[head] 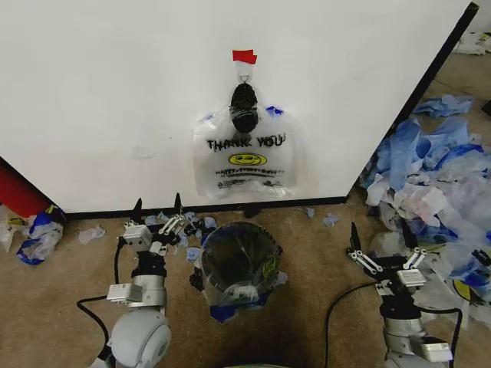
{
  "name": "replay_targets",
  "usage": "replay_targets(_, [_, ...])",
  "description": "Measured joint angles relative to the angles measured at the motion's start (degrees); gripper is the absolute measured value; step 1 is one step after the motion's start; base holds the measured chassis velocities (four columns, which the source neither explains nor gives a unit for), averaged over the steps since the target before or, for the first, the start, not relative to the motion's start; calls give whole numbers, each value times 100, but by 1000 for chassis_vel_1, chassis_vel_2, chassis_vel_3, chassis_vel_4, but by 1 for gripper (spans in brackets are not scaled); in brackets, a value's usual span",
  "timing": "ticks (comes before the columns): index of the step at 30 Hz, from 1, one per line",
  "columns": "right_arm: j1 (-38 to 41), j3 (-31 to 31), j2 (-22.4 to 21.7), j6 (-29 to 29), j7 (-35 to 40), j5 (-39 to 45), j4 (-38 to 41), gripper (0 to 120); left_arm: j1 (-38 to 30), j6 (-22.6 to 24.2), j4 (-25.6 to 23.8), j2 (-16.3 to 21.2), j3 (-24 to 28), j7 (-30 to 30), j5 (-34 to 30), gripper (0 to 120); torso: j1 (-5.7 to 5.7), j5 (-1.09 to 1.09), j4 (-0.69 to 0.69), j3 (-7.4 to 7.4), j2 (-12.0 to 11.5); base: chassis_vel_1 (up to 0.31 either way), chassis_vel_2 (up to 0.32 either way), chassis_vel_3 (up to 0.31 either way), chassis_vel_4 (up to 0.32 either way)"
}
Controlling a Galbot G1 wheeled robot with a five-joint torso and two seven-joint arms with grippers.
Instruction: Pick up the garbage bag from the wall and place it over the trash bin.
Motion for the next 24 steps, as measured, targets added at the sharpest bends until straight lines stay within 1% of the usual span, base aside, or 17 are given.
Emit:
replay_targets(5, [62, -30, -15, -21, 1, 25, -12, 100, 56, 0, -2, 40, -10, 6, -50, 100, 0, 0, 1, 0, 0, 0, 0, 0, 0])
replay_targets(14, [160, -56, -78, -25, -6, 69, -44, 100, 94, -3, -61, -36, 13, 33, -27, 100, 0, 0, 0, 0, 0, 0, 0, 0, 0])
replay_targets(24, [172, -87, -138, -32, -17, 137, -20, 100, 73, -1, 27, -102, 105, 28, -40, 100, 0, 0, 1, 0, 0, 0, 0, 0, 0])
